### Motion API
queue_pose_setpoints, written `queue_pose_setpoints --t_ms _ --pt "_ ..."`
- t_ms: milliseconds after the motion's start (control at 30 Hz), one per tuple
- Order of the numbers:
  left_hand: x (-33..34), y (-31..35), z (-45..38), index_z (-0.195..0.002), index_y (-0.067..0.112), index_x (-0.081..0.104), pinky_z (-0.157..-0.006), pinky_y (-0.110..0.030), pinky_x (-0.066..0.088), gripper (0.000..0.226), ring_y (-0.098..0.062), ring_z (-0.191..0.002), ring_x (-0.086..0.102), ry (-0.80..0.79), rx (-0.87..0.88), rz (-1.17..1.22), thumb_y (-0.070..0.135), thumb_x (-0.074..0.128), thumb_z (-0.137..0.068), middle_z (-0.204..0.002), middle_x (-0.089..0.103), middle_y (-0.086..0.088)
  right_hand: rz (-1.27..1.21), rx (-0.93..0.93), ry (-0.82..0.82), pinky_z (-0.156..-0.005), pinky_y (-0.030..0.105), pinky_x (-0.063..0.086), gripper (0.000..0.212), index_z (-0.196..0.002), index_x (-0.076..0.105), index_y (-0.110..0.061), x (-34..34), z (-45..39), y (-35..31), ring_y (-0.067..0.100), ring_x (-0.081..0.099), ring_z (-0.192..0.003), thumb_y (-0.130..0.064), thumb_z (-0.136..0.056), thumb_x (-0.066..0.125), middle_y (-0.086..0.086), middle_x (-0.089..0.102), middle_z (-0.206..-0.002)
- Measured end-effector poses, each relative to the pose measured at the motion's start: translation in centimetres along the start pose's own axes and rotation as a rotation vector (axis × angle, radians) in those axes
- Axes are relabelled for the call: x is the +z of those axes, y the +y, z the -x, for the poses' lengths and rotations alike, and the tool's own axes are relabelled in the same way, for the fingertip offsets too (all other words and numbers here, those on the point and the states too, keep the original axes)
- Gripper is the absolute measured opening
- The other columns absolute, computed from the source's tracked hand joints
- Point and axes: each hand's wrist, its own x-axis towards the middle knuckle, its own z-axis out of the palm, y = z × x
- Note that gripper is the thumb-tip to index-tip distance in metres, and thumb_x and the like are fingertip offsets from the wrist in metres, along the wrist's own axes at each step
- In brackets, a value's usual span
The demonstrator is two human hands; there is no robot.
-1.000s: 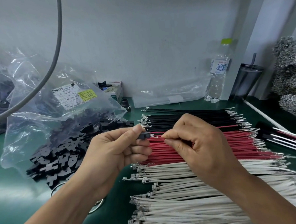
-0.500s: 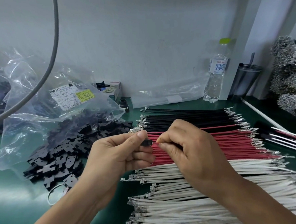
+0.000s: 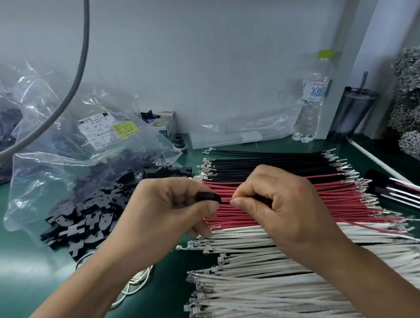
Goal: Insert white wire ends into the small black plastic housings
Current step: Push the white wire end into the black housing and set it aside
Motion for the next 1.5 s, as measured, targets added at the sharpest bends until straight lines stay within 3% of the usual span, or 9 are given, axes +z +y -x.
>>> queue_pose_setpoints --t_ms 200,400,533,633,733,900,1067,1300,1500 --pt "0.4 0.0 0.0 -0.091 0.017 0.081 -0.053 -0.035 0.06 0.014 -0.034 -0.058 0.074 -0.054 -0.041 0.118 0.023 0.078 -0.078 -0.075 0.077 -0.015 0.006 -0.012 -0.021 -0.067 0.023 0.047 0.012 -0.081 0.072 -0.022 -0.3 0.0 -0.4 0.009 0.061 -0.077 -0.031 -0.089 0.068 -0.014 0.06 -0.08" --pt "0.6 -0.6 -0.3 -0.09 0.023 0.08 -0.045 -0.027 0.054 0.01 -0.029 -0.054 0.073 -0.012 -0.022 0.039 0.028 0.077 -0.081 -0.074 0.077 -0.009 0.412 -0.142 -0.042 -0.07 0.024 0.041 0.016 -0.091 0.068 -0.031 -2.0 -0.6 -1.7 0.004 0.048 -0.087 -0.04 -0.081 0.077 -0.018 0.055 -0.092" --pt "0.4 -1.1 -0.2 -0.09 0.024 0.079 -0.043 -0.028 0.052 0.011 -0.026 -0.052 0.072 0.042 0.001 0.009 0.031 0.077 -0.082 -0.074 0.077 -0.007 0.058 0.028 -0.578 -0.081 0.021 0.049 0.037 -0.089 0.068 -0.038 -3.0 -0.1 -4.6 -0.006 0.056 -0.097 -0.064 -0.067 0.08 -0.025 0.059 -0.099" --pt "0.6 -1.5 -0.3 -0.091 0.028 0.078 -0.044 -0.031 0.053 0.005 -0.023 -0.051 0.072 0.046 0.022 -0.033 0.026 0.079 -0.086 -0.075 0.077 -0.003 0.154 -0.017 -0.848 -0.076 0.019 0.046 0.031 -0.102 0.062 -0.045 -3.9 0.6 -5.9 -0.008 0.055 -0.093 -0.048 -0.075 0.077 -0.025 0.055 -0.103" --pt "0.5 -1.8 -0.3 -0.09 0.029 0.078 -0.044 -0.027 0.054 0.009 -0.024 -0.05 0.072 0.05 0.046 -0.055 0.02 0.078 -0.09 -0.075 0.077 -0.002 0.441 -0.125 -0.785 -0.058 0.021 0.038 0.021 -0.097 0.058 -0.04 -3.6 3.5 -6.6 0.002 0.05 -0.076 -0.055 -0.088 0.046 -0.014 0.048 -0.087" --pt "0.5 -1.8 -0.4 -0.088 0.029 0.079 -0.044 -0.02 0.051 0.01 -0.024 -0.049 0.071 0.066 0.063 -0.028 0.019 0.078 -0.09 -0.075 0.077 -0.002 0.533 -0.161 -0.351 -0.037 0.011 0.038 0.055 -0.066 0.056 -0.042 -4.1 8.2 -4.3 -0.002 0.052 -0.053 -0.053 -0.104 0.018 -0.017 0.047 -0.066" --pt "0.8 -1.9 -0.4 -0.087 0.026 0.078 -0.044 -0.017 0.048 0.009 -0.024 -0.047 0.069 0.088 0.063 -0.002 0.017 0.078 -0.09 -0.073 0.076 -0.003 0.597 -0.303 -0.181 -0.039 0.015 0.043 0.039 -0.061 0.063 -0.029 -3.7 7.9 -3.1 0.011 0.057 -0.051 -0.023 -0.094 0.042 -0.011 0.054 -0.063" --pt "0.8 -1.7 -0.4 -0.09 0.024 0.079 -0.044 -0.017 0.047 0.004 -0.026 -0.046 0.068 0.111 0.072 0.045 0.021 0.079 -0.087 -0.073 0.075 -0.005 0.547 -0.304 -0.167 -0.038 0.019 0.042 0.018 -0.06 0.065 -0.028 -3.3 7.6 -3.2 0.014 0.057 -0.051 -0.012 -0.069 0.068 -0.01 0.057 -0.064" --pt "0.9 -1.5 -0.2 -0.089 0.025 0.079 -0.044 -0.017 0.048 0.007 -0.025 -0.047 0.069 0.112 0.064 0.062 0.029 0.078 -0.083 -0.073 0.075 -0.004 0.379 -0.037 -0.348 -0.051 0.01 0.043 0.015 -0.067 0.063 -0.04 -4.8 5.8 -3.1 -0.009 0.056 -0.062 -0.037 -0.06 0.075 -0.027 0.058 -0.07"
